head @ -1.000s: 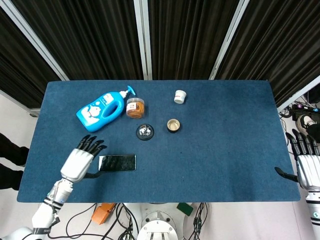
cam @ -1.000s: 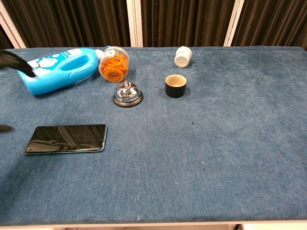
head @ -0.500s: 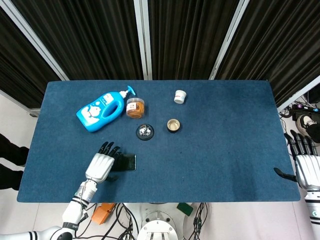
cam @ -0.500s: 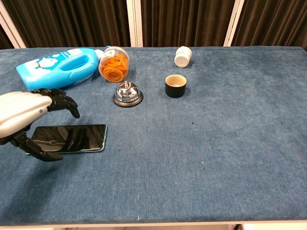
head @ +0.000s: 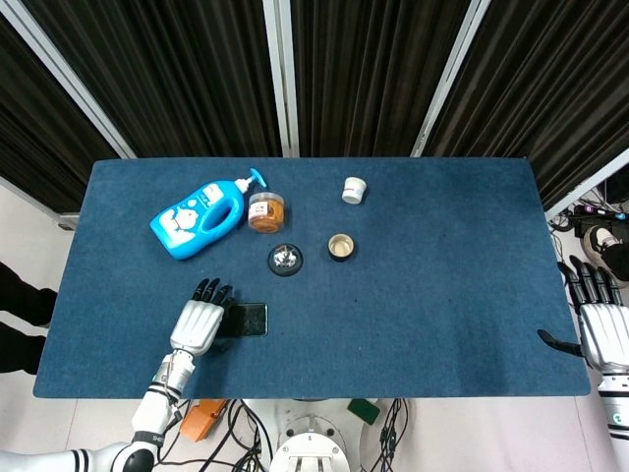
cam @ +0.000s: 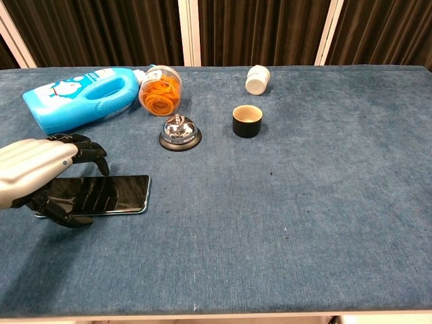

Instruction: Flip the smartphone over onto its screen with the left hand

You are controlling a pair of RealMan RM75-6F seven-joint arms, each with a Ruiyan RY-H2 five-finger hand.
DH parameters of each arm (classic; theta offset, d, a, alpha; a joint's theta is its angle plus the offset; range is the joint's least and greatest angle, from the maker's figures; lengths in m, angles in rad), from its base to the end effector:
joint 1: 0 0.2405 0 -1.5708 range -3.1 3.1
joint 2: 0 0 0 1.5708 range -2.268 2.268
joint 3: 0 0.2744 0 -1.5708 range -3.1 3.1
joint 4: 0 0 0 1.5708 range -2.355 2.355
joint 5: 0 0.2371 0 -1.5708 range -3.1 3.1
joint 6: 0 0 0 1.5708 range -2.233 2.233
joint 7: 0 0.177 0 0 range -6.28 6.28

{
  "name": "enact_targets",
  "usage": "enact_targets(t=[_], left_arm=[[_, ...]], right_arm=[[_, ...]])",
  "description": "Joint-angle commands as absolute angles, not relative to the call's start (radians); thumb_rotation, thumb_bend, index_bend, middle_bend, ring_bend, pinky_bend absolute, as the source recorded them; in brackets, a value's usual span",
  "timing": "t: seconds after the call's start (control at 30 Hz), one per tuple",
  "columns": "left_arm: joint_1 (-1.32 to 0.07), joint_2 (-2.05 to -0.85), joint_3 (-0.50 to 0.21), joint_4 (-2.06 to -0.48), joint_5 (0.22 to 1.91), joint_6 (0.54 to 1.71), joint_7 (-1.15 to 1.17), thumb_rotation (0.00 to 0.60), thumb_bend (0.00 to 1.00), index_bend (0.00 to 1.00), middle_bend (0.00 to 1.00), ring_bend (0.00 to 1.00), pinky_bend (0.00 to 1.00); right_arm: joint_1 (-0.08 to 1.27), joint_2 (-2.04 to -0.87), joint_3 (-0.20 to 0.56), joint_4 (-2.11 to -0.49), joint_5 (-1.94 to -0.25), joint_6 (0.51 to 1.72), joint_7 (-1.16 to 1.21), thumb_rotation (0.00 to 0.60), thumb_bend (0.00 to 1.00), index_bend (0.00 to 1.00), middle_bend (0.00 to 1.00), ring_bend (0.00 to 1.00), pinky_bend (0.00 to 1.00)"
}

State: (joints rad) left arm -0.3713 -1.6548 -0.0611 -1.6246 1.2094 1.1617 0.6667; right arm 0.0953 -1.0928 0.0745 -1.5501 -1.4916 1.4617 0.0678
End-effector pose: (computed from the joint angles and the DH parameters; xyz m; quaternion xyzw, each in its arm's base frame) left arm -0.2073 0.2638 -0.0852 -0.7316 -0.3970 -0.2992 0.4666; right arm -0.3520 -0.2285 0.1605 0.5931 -0.3799 0.3877 0.5946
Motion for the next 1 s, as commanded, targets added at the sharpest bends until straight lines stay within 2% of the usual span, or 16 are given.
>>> enact_targets(t=[0.03, 0.4, 0.7, 0.83, 1.0], left_arm=[[-0.376, -1.658, -0.059, -1.619, 1.197, 1.159, 0.671, 0.600, 0.17, 0.31, 0.11, 0.00, 0.00], [-0.393, -1.673, -0.055, -1.587, 1.148, 1.146, 0.681, 0.600, 0.20, 0.31, 0.10, 0.00, 0.00], [-0.402, -1.682, -0.067, -1.545, 1.162, 1.151, 0.601, 0.600, 0.43, 0.45, 0.12, 0.00, 0.00], [-0.405, -1.654, -0.066, -1.572, 1.179, 1.136, 0.537, 0.596, 0.52, 0.48, 0.14, 0.00, 0.00], [-0.423, -1.562, -0.042, -1.650, 1.203, 1.067, 0.464, 0.521, 0.57, 0.49, 0.14, 0.00, 0.00]], right_arm=[[0.096, -1.093, 0.074, -1.549, -1.490, 1.459, 0.068, 0.600, 0.17, 0.00, 0.00, 0.00, 0.00], [0.094, -1.096, 0.073, -1.545, -1.487, 1.456, 0.074, 0.600, 0.17, 0.00, 0.00, 0.00, 0.00], [0.092, -1.098, 0.072, -1.541, -1.485, 1.456, 0.080, 0.600, 0.17, 0.00, 0.00, 0.00, 0.00], [0.090, -1.099, 0.071, -1.541, -1.484, 1.457, 0.080, 0.600, 0.17, 0.00, 0.00, 0.00, 0.00], [0.086, -1.099, 0.070, -1.541, -1.483, 1.459, 0.081, 0.600, 0.17, 0.00, 0.00, 0.00, 0.00]])
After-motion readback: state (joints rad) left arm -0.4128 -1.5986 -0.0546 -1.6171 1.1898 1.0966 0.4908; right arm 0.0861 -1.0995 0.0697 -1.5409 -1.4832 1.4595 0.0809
